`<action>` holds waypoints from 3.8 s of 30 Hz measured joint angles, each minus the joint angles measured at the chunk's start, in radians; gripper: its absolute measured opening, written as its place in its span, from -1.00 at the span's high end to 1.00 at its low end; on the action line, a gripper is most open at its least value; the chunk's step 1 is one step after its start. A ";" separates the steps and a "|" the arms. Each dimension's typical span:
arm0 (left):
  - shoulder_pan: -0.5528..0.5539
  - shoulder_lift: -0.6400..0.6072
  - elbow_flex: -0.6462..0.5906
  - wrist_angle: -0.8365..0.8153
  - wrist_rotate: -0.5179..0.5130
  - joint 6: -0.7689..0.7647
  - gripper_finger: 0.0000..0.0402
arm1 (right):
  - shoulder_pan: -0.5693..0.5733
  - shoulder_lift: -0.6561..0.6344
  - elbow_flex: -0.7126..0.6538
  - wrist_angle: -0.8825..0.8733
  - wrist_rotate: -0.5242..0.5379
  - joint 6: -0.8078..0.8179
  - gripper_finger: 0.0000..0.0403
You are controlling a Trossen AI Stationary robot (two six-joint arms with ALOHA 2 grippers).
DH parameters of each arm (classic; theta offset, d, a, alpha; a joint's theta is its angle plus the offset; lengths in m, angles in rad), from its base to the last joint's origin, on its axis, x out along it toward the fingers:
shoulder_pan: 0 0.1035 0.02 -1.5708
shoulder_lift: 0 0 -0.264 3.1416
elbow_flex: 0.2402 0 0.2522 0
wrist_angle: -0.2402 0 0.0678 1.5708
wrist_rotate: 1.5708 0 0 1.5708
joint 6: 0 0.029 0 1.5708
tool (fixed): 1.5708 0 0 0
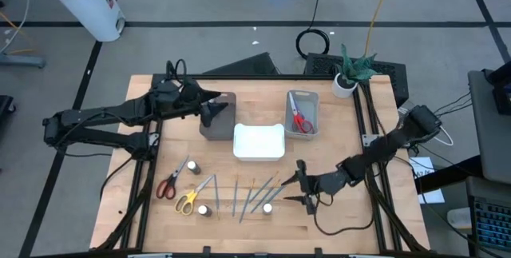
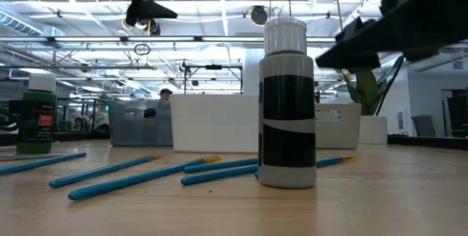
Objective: Pick & Place Paint Supplies
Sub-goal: Put the gray paint bottle into the black bin
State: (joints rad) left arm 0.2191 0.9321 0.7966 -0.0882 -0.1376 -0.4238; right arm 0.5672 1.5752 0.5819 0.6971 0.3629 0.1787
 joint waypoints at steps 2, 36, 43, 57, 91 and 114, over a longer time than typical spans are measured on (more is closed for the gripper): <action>-0.008 0.000 0.000 0.004 0.000 0.000 -0.51 | 0.028 0.040 0.002 0.007 0.043 0.024 -0.06; -0.046 0.128 0.000 0.264 0.244 -0.053 -0.55 | 0.048 0.511 0.392 -0.075 0.117 0.233 -0.36; -0.046 0.128 0.000 0.266 0.244 -0.053 -0.50 | 0.064 0.491 0.391 -0.042 0.101 0.224 -0.01; -0.046 0.128 0.000 0.266 0.245 -0.047 -0.55 | 0.027 0.392 0.390 -0.143 0.105 0.149 0.47; -0.163 0.621 0.550 -0.359 0.216 0.434 -0.53 | -0.496 0.001 0.390 -0.488 -0.211 -0.068 0.50; -0.220 0.655 0.549 -0.351 0.234 0.389 -0.08 | -0.475 0.013 0.391 -0.485 -0.208 -0.116 0.50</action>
State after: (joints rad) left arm -0.0009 1.5874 1.3460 -0.4392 0.0959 -0.0349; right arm 0.0925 1.5883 0.9730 0.2123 0.1548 0.0625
